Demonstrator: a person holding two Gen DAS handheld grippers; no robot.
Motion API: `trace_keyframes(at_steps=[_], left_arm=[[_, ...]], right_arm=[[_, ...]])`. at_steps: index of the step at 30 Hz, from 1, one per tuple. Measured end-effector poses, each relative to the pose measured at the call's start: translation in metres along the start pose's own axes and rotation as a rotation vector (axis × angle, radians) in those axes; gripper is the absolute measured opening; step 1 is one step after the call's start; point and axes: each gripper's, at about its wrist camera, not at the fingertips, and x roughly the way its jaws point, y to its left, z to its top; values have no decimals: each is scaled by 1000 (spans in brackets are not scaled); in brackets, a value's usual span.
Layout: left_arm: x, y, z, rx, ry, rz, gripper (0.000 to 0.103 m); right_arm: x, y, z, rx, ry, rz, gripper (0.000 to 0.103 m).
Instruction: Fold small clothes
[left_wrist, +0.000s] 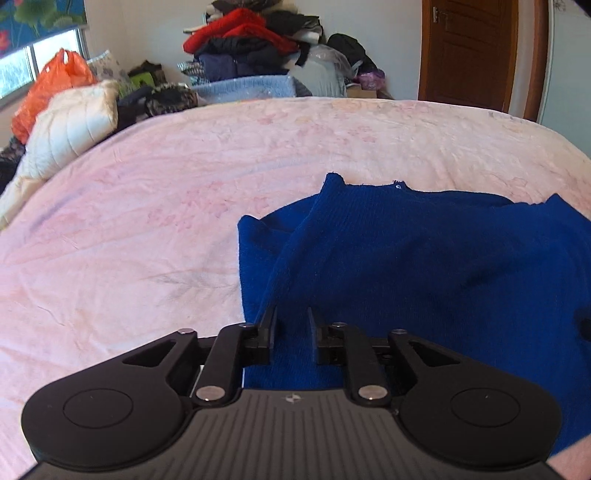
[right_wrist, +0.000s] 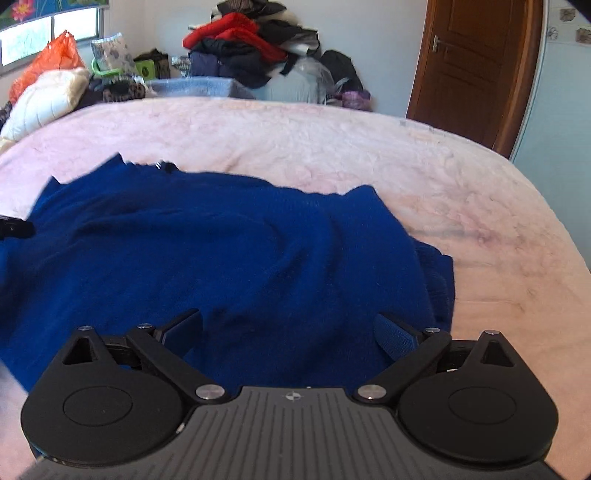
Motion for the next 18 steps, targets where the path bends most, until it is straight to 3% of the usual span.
trace_keyframes(at_steps=[1,2,3,7,18], left_arm=[[-3,-3,-2,7,-1,9,39],[-5,-5,-4,9,-4,12,65],[-7,-6,-7,9,-14,14,78],[-13,-17,-23,63,-35,44,78],[-10,-17,-44,44,-6,39,79]], right_arm=[[-4,0,-3,10,-2,11,102],[-5,1,-6,19,4,13,102],[-6,2,-9,25,10,12,102],[-2,4,-27,48,47,-2,103],[-6,8,-47,24,-30,-41,103]])
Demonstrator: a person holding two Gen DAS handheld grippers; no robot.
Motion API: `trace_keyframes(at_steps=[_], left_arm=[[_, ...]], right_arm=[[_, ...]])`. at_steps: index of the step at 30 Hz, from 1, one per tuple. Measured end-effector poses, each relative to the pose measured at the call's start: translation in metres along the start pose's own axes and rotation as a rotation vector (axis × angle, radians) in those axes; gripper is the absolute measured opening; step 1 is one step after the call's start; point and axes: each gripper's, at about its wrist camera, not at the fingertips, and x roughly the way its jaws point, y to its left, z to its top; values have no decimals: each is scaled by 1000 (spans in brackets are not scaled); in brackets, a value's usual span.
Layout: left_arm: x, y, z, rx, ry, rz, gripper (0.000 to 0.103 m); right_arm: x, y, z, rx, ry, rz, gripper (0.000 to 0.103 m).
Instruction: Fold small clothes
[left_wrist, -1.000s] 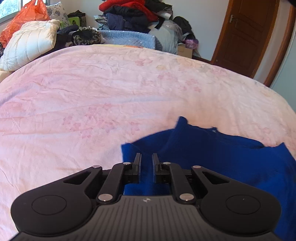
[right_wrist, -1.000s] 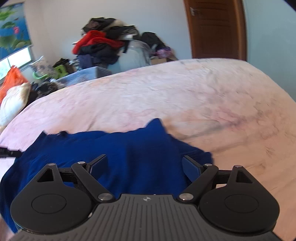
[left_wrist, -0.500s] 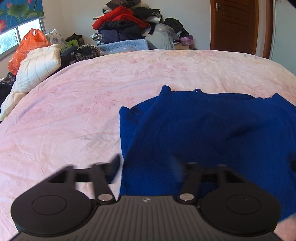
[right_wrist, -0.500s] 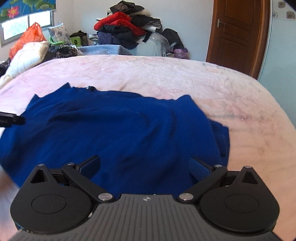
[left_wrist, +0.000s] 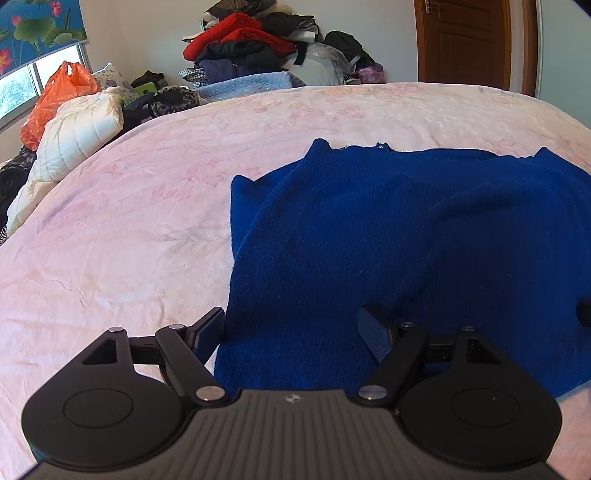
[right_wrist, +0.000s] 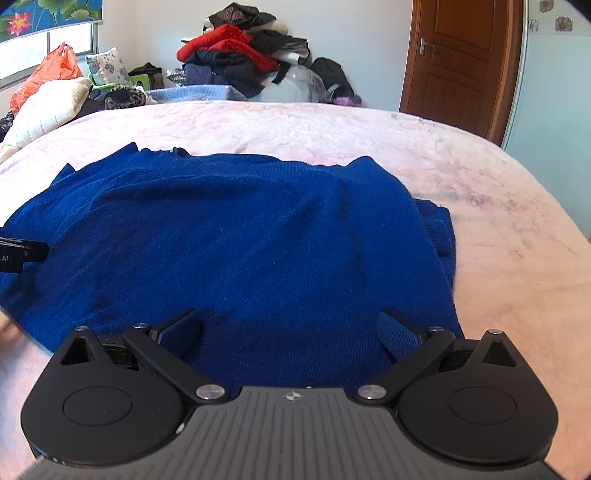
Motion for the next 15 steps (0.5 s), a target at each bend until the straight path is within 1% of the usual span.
trace_keyframes(at_steps=[7,9,12,15], left_arm=[[0,1,-5,-1,-12,2,80],[0,2,-7,-1,-14,1,82],[-4,8,-12,0,-16,-14,82],[-13,19,-15,-2,-18,-32,82]], right_arm=[[-7,1,-1,13,13,-21,103],[-10,1,-2,24,22,-21,103],[-17,-1,-6,25,44,1,103],[-30,-4,-4,-9,78,42,102]])
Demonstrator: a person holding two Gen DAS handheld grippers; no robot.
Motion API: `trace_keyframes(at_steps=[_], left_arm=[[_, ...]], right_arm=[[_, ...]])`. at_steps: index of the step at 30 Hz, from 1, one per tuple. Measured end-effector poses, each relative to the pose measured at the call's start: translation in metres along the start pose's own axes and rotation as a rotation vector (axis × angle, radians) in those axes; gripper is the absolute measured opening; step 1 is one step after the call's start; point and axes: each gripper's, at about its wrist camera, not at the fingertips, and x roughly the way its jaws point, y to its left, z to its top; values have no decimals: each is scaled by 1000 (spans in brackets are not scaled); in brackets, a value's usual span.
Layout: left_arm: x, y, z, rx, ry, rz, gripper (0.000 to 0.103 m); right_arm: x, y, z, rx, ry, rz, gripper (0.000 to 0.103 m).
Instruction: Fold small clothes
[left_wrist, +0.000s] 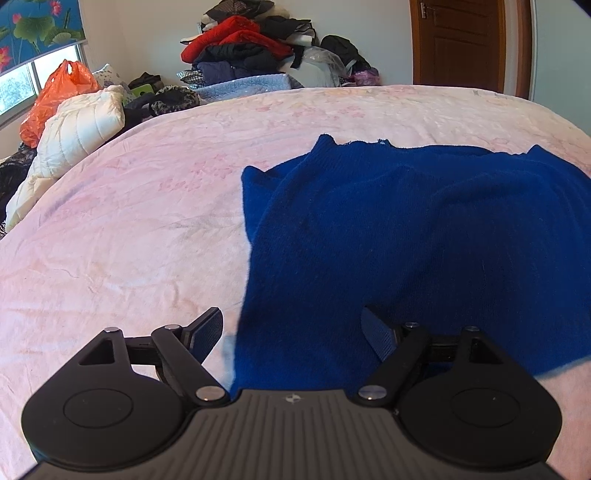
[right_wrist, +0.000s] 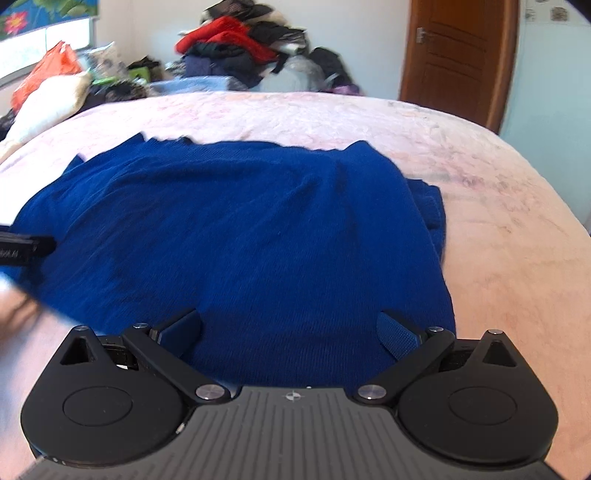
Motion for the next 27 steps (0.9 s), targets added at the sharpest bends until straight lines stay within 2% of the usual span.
trace_keyframes(at_steps=[6,10,15,20,25,27], left_arm=[[-6,37,23,-78,-25,-11,82],[8,53,37,-146,22,-47,82],[15,64,27,-205,51,-55,82],[20,58,17,-166,76,-42,82],[21,50,10,-124,67,-14,83],[19,46,6,-104,50,2,83]], right_arm=[[-30,20,19,-69,-100,66,102],[-36,64,33,-234,-165,66,102],[-30,125,20,-471,-213,18,102],[-26,168,8,-558,-196,95,102],[-17,190,-8,-602,-174,82,102],[-18,188,-11,-570,-185,91,102]])
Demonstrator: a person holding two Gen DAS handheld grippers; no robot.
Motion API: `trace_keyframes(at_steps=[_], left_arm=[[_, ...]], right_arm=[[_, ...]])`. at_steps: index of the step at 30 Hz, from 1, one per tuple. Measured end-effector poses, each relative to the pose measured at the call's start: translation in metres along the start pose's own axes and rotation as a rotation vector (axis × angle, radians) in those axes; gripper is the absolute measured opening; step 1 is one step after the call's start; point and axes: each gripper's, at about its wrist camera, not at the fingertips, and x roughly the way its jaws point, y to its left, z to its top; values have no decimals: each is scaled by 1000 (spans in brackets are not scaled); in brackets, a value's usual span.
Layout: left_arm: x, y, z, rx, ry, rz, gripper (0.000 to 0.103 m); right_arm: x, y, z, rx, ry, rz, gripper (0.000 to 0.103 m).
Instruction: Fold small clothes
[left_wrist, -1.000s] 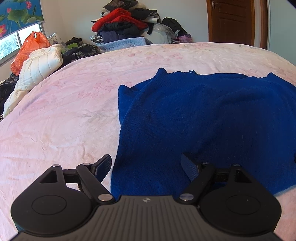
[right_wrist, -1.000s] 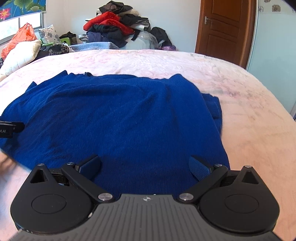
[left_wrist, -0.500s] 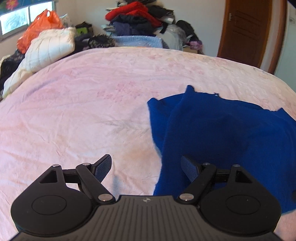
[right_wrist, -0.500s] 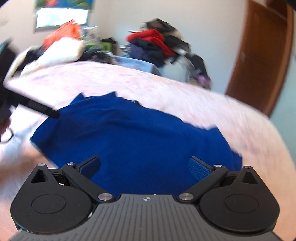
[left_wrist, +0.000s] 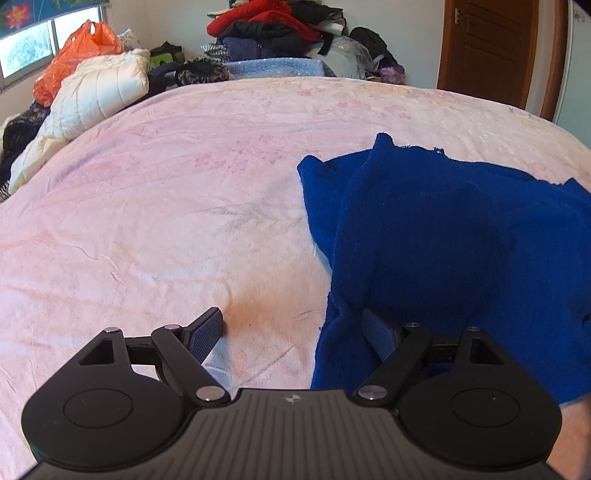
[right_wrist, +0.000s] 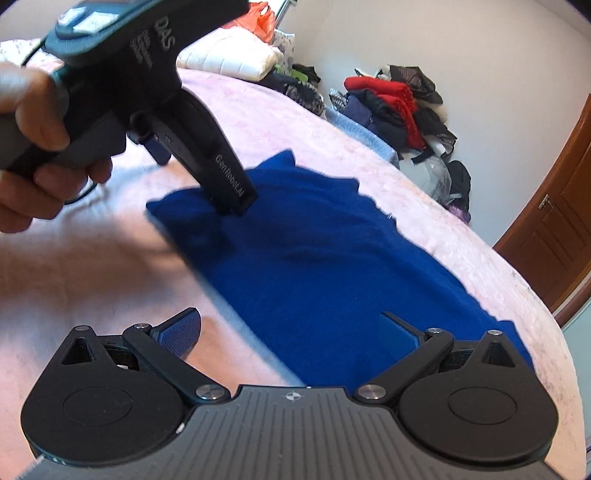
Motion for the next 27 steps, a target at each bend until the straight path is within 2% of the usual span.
trace_keyframes(at_steps=[7,11,14,18,21,23,27], left_arm=[[-2,-6,-7,25,-43,29,85],[-1,-4,-8,24,-50,26,86],[-3,2,-4,10,-42,-5,86],[-3,21,14,-51,-46,-95,86],[5,36,35,-115,-10,-228,87],[19,42,50,-140,44,-324,88],[53,48,69,-206,142,-438,88]], right_arm=[[2,-20,-14,174,10,67,102],[3,-20,-16,172,7,65,102],[3,-18,-12,109,11,38,102],[1,1,-5,-113,-14,-90,102],[7,19,-2,-267,-47,-165,102],[13,27,1,-301,-60,-190,102],[24,30,10,-287,-74,-198,101]])
